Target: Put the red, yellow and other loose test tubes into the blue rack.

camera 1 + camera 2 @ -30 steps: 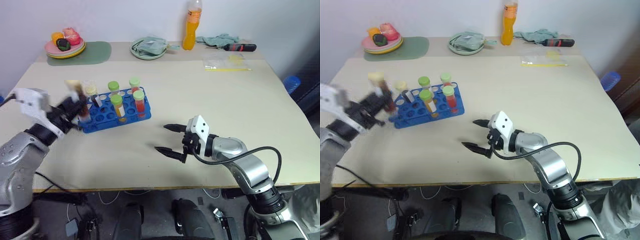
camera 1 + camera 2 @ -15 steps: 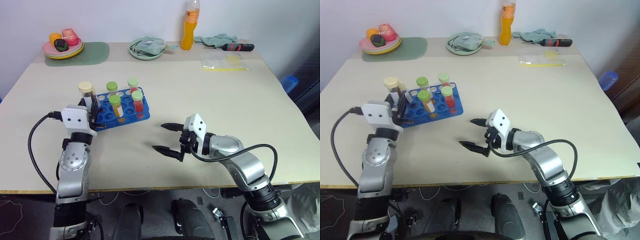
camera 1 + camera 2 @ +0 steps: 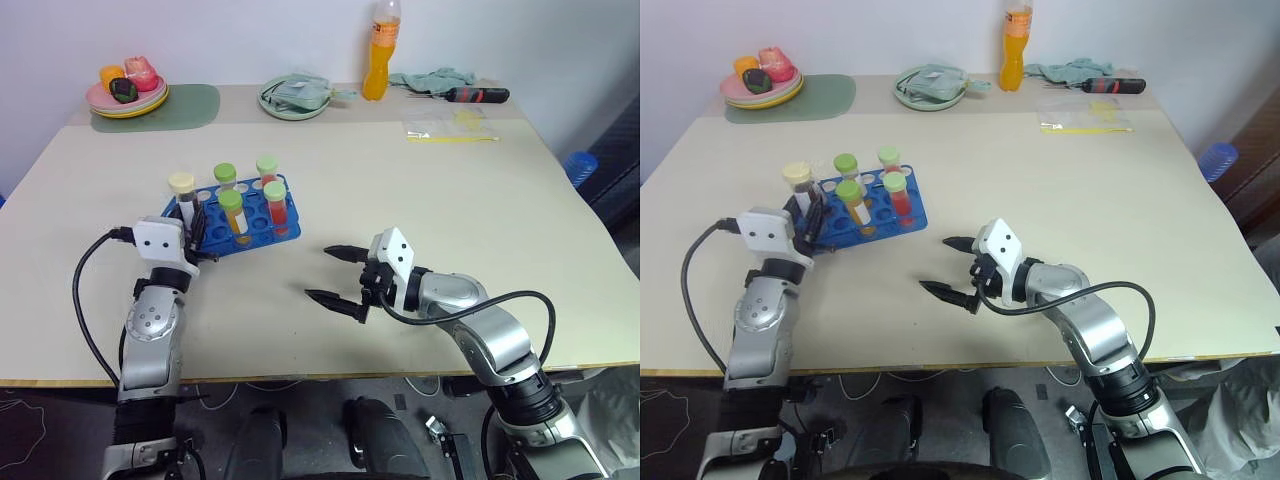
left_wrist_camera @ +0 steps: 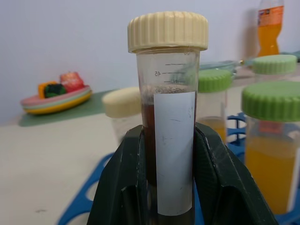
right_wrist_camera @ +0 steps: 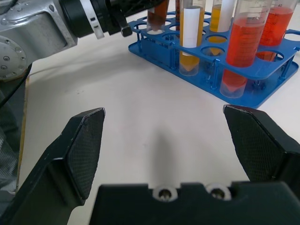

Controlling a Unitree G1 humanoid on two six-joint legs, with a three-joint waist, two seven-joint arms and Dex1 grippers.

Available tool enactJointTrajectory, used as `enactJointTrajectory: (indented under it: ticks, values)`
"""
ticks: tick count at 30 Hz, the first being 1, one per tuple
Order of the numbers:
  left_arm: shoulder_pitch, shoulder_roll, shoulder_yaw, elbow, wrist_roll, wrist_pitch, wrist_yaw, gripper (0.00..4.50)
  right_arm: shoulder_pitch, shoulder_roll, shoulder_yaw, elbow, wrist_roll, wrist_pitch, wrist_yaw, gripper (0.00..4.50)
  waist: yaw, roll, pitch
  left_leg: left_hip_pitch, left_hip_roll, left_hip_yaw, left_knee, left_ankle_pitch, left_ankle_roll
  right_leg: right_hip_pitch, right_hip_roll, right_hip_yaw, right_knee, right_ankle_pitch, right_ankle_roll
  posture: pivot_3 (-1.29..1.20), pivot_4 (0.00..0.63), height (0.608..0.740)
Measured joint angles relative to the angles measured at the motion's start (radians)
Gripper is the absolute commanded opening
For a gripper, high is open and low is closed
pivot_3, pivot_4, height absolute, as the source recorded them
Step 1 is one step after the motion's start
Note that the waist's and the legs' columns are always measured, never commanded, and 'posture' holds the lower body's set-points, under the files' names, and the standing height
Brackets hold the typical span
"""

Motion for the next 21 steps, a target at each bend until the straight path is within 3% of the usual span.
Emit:
enactJointTrajectory:
  ticks: [5,12,19,21]
  values:
    - [0.000,-0.013,0.001,0.025,-0.004,-0.001,-0.003,0.77,0.000,0.000,0.000,0.000,0.000,0.000,0.000,4.50,0.001,0.000,0.000,0.000,0.000,0.000,0.000,0.000,0.000,0.000,0.000,0.000,0.000,0.000,0.000,0.00,0.150,0.740]
    - [0.015,-0.023,0.002,0.022,-0.007,-0.016,-0.003,4.15,-0.002,0.000,-0.001,0.000,0.001,0.000,0.002,4.50,-0.001,0.000,0.000,0.000,0.000,0.000,0.000,0.000,0.000,0.000,0.000,0.000,0.000,0.000,0.000,0.00,0.150,0.740]
    - [0.131,-0.002,0.093,-0.243,-0.204,0.098,-0.023,4.15,-0.041,-0.041,-0.101,0.001,0.066,0.022,0.031,4.50,0.000,0.000,0.000,0.000,0.000,0.000,0.000,0.000,0.000,0.000,0.000,0.000,0.000,0.000,0.000,0.00,0.150,0.740]
    - [0.224,0.068,0.148,-0.379,-0.331,0.193,-0.060,4.15,-0.055,-0.087,-0.165,0.003,0.109,0.038,0.058,4.50,-0.002,0.000,0.000,0.000,0.000,0.000,0.000,-0.001,0.001,0.000,0.000,0.000,0.000,0.000,0.000,0.00,0.150,0.740]
